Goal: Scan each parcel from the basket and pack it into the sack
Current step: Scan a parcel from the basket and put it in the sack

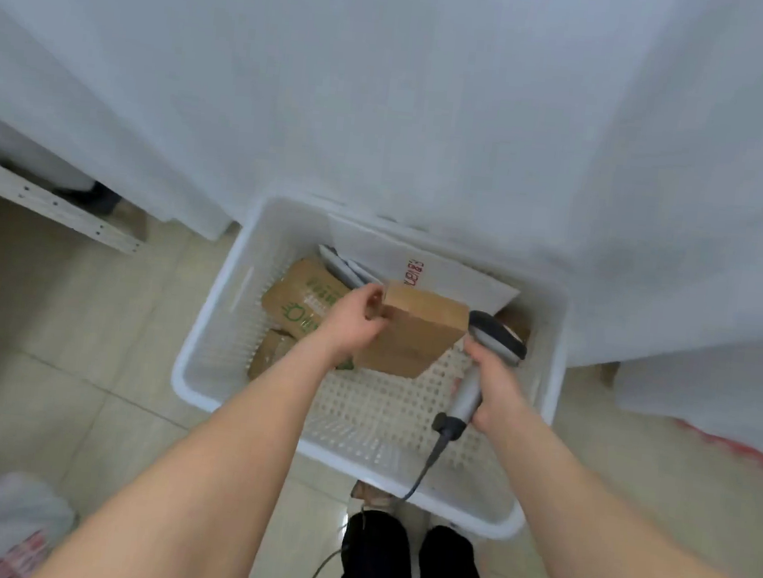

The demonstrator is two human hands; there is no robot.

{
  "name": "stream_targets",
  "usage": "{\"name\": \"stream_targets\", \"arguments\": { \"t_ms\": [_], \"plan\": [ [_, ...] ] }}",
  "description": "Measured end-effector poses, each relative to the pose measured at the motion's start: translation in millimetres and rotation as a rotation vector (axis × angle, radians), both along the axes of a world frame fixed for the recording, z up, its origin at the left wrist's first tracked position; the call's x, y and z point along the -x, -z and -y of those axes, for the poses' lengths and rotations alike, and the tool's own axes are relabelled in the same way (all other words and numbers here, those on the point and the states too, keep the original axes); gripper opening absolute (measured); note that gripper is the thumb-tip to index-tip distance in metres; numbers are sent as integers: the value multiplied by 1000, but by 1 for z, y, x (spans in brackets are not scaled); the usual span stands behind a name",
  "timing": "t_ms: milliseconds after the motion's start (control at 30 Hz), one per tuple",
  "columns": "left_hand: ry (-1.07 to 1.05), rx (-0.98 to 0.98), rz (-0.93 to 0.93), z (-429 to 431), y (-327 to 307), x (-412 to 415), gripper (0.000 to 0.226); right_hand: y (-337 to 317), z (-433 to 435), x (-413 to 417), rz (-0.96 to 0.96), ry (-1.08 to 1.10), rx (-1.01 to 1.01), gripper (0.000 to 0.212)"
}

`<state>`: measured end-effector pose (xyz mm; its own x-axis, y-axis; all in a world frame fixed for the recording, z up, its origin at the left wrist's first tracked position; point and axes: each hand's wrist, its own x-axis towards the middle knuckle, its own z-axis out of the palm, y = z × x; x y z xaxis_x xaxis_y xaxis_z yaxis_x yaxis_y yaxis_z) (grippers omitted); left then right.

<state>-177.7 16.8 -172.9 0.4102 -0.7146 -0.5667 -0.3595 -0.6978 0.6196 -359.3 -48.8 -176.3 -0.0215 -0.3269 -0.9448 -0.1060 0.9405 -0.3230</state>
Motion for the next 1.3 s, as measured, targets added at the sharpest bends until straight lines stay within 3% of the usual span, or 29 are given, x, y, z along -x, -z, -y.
{"name": "stream_targets", "arguments": {
  "t_ms": [167,433,533,600,700,833,967,1300],
  "plan": [
    [-177,41,-48,-12,-118,-28,45,-115,-5,-30,130,59,-32,55],
    [-190,256,-107,-58,-270,-50,48,-249,-20,-59,334,-18,-76,42],
    [-274,230,-208,-78,-297,-61,43,-285,-31,-75,343,-113,-16,37],
    [-372,188,-294,-87,-312,-71,52,-304,-41,-83,310,-147,55,40],
    [-541,160,-424,-98,-337,-80,28,-328,-55,-94,302,-125,151,40],
    [-489,6,-471,-114,-375,-86,32,-360,-77,-106,354,-122,250,42],
    [-618,156,-464,-126,-407,-87,19,-398,-91,-113,334,-153,368,38],
    [-817,346,-423,-157,-463,-95,44,-493,-117,-126,455,-629,463,10]
  ]
}}
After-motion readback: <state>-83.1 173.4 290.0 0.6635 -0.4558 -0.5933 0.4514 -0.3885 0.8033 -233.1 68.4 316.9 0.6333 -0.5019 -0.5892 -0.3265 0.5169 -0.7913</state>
